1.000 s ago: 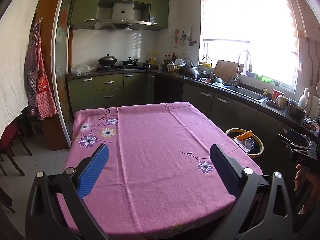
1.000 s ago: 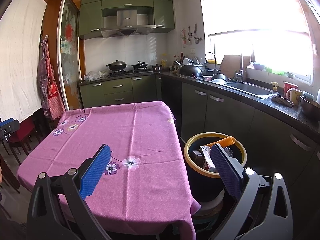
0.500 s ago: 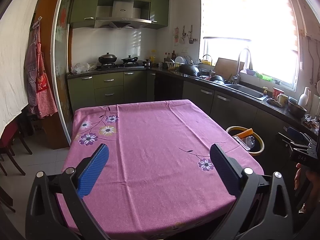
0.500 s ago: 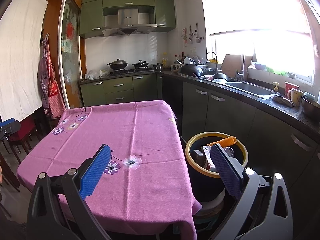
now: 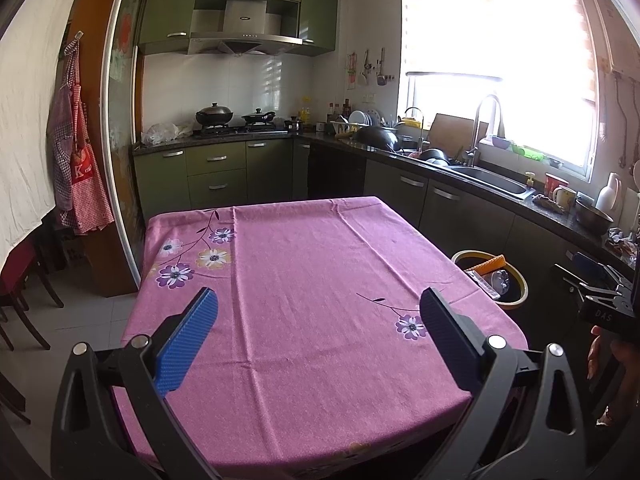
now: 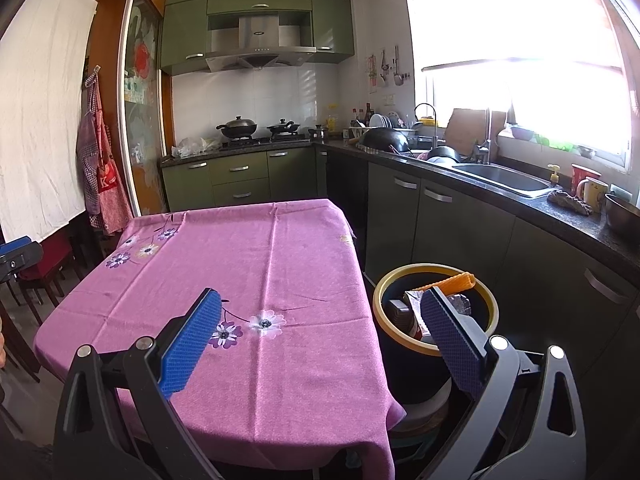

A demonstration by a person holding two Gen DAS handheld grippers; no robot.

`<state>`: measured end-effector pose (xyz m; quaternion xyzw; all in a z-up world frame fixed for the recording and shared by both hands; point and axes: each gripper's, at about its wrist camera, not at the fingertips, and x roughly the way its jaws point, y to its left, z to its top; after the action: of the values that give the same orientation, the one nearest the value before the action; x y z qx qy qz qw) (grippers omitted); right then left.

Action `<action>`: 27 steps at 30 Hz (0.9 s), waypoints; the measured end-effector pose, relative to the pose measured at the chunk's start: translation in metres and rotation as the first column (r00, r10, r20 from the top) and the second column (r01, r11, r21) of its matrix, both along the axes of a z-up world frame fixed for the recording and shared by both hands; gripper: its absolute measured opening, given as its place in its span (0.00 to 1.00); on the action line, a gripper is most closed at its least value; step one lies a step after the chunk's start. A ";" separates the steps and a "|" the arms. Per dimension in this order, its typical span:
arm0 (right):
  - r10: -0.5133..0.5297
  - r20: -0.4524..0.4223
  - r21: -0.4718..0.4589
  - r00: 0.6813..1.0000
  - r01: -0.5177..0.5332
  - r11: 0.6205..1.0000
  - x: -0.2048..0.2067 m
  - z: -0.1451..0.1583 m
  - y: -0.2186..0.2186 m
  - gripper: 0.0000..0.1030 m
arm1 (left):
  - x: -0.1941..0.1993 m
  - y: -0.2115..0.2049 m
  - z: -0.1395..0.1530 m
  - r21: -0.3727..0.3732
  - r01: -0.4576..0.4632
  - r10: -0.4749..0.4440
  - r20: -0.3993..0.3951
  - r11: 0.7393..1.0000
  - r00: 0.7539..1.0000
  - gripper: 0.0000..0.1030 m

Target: Collect trash

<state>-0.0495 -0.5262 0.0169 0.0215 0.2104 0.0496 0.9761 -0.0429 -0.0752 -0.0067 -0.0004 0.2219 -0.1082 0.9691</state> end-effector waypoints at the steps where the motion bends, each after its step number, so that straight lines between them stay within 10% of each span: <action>1: 0.000 0.000 0.001 1.000 0.000 1.000 0.000 0.000 0.000 0.95 | 0.000 0.000 0.000 -0.003 0.001 -0.001 -0.003 1.000 1.000 0.93; 27: 0.005 -0.012 -0.009 1.000 -0.005 1.000 0.009 -0.004 0.003 0.95 | 0.019 0.004 -0.007 -0.035 -0.008 0.007 -0.027 0.999 1.000 0.93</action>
<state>-0.0409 -0.5230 0.0134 0.0167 0.2166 0.0507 0.9748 -0.0236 -0.0715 -0.0140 -0.0197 0.2327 -0.1086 0.9663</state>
